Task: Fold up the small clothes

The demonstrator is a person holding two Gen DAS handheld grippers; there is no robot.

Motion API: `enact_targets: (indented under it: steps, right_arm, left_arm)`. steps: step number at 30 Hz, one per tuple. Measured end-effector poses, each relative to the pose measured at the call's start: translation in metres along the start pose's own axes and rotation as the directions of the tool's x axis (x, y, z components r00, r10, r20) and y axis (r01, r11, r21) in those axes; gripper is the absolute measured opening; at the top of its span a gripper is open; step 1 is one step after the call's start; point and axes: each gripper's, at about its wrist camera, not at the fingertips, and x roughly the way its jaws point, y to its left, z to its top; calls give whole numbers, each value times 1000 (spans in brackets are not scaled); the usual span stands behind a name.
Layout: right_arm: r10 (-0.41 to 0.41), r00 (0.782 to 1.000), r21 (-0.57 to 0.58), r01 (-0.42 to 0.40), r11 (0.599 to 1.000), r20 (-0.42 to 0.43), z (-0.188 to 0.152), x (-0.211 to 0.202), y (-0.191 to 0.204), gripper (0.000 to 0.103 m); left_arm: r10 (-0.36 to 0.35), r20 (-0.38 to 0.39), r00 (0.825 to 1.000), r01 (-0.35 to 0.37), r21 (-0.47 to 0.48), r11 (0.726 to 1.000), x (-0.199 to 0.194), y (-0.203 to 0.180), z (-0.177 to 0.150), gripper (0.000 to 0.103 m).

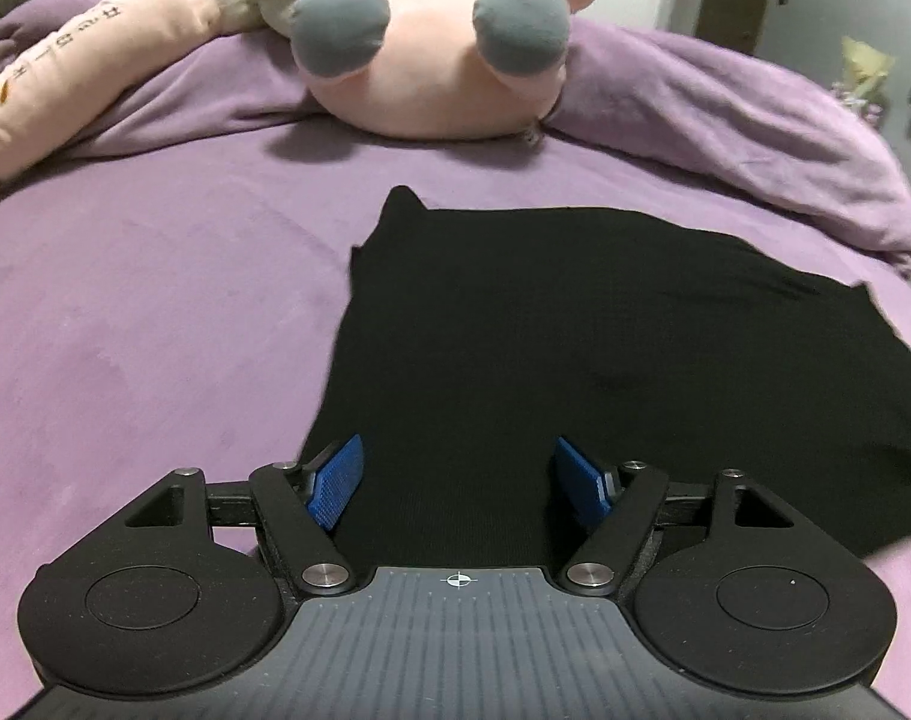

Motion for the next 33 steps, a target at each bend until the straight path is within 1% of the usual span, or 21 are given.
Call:
enact_targets:
  steps: [2, 4, 5, 7, 10, 12, 14, 15, 17, 18, 19, 20, 21, 22, 23, 25, 27, 28, 30, 31, 33]
  right_arm:
    - [10, 1000, 62, -10, 998, 7, 6, -12, -5, 38]
    - [61, 996, 126, -69, 990, 70, 17, -24, -3, 38]
    - [90, 989, 163, -109, 981, 117, 24, -29, 0, 38]
    - [166, 967, 226, -208, 952, 193, 42, -31, 12, 38]
    - [269, 922, 252, -340, 906, 277, 67, -17, 46, 38]
    - [359, 893, 245, -425, 871, 271, 76, 1, 80, 38]
    - [440, 873, 231, -481, 846, 210, 76, 21, 113, 38]
    - [454, 877, 209, -479, 853, 158, 74, 31, 130, 38]
    - [440, 896, 177, -442, 879, 53, 68, 43, 156, 38]
    - [427, 903, 163, -428, 889, 39, 65, 44, 162, 38]
    - [413, 910, 141, -415, 899, 47, 62, 41, 165, 38]
    - [399, 915, 110, -402, 909, 53, 61, 37, 168, 38]
    - [383, 923, 79, -385, 919, 48, 62, 35, 171, 38]
    - [363, 931, 59, -365, 929, 48, 64, 35, 173, 38]
    - [342, 938, 43, -345, 938, 55, 66, 33, 174, 38]
    - [317, 945, 29, -320, 947, 78, 67, 29, 174, 38]
    - [317, 944, 40, -322, 946, 98, 68, 27, 171, 38]
    - [326, 940, 48, -331, 942, 99, 70, 29, 170, 38]
    - [346, 935, 63, -351, 934, 71, 68, 38, 172, 38]
    - [363, 930, 70, -366, 928, 54, 66, 42, 174, 38]
    - [368, 928, 61, -371, 927, 59, 64, 46, 176, 38]
  left_arm:
    - [-23, -8, 1000, 23, -11, 1000, -18, 11, -6, 78]
    - [-49, -15, 999, 48, -64, 997, -31, 25, -10, 78]
    - [-76, -17, 997, 74, -102, 992, -34, 32, -11, 78]
    - [-136, -32, 990, 129, -171, 977, -32, 44, -11, 78]
    - [-147, -37, 988, 132, -264, 955, -20, 56, -6, 77]
    - [-183, -27, 983, 162, -345, 924, -8, 66, -3, 76]
    - [-224, 3, 975, 206, -408, 889, 1, 74, -1, 73]
    - [-239, 15, 971, 222, -432, 874, 7, 78, 1, 72]
    - [-254, 11, 967, 231, -460, 857, 18, 82, 4, 61]
    - [-260, 5, 966, 231, -472, 851, 24, 84, 6, 58]
    - [-271, 7, 962, 241, -481, 843, 30, 84, 8, 54]
    - [-285, 10, 958, 254, -488, 835, 35, 85, 9, 44]
    - [-297, 8, 955, 262, -498, 827, 42, 86, 12, 38]
    - [-305, 2, 952, 262, -516, 816, 49, 86, 13, 26]
    - [-311, 2, 951, 264, -533, 804, 54, 88, 13, 17]
    - [-325, 23, 945, 280, -567, 775, 59, 90, 13, 15]
    - [-334, 48, 941, 299, -577, 760, 57, 89, 12, 13]
    - [-337, 67, 939, 314, -567, 761, 53, 89, 12, 13]
    - [-337, 84, 938, 325, -556, 765, 47, 88, 13, 13]
    - [-338, 87, 937, 327, -559, 762, 45, 89, 14, 12]
    - [-339, 85, 937, 324, -575, 751, 44, 90, 15, 12]
